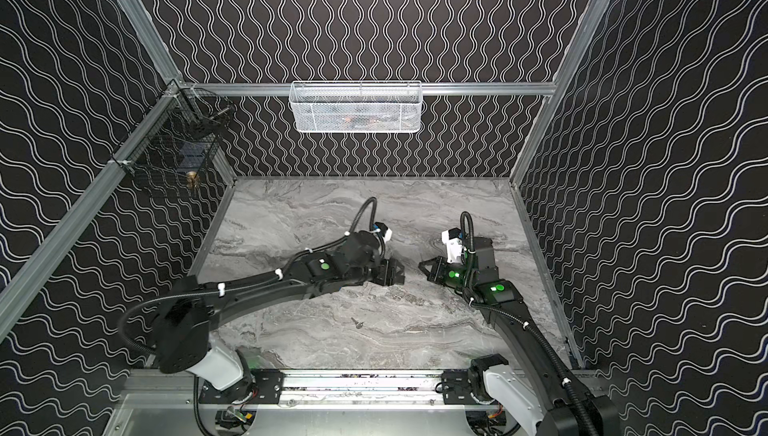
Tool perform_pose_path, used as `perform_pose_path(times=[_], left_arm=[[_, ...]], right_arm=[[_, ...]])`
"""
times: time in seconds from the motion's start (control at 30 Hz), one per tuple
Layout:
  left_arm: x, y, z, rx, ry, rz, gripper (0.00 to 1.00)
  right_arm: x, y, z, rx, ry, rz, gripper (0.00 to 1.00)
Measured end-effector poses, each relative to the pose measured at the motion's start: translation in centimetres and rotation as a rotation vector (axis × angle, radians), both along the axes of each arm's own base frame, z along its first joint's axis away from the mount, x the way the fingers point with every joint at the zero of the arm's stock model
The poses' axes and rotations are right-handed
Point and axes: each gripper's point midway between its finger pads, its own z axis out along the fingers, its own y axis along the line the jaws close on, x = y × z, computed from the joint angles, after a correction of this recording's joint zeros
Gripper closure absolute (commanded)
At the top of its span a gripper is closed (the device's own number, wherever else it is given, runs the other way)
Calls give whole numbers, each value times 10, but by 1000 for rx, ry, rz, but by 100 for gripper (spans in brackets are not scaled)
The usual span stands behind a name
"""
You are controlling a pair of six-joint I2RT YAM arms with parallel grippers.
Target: Unlock with the key
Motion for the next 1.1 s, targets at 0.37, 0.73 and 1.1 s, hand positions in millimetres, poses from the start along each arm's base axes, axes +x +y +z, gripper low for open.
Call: perform_pose_path(times=[0.37,0.73,1.1], left_arm=[[11,-14,-70,301,60,49,35],[24,-22,-111,434,86,85,32],[36,-23,-130,514,68,115,30]], right_arm=[[2,-27,-36,-75,137,-110,100],[2,-30,-46,-81,175,-118,100],[2,-30,-53,-81,193,-116,100]])
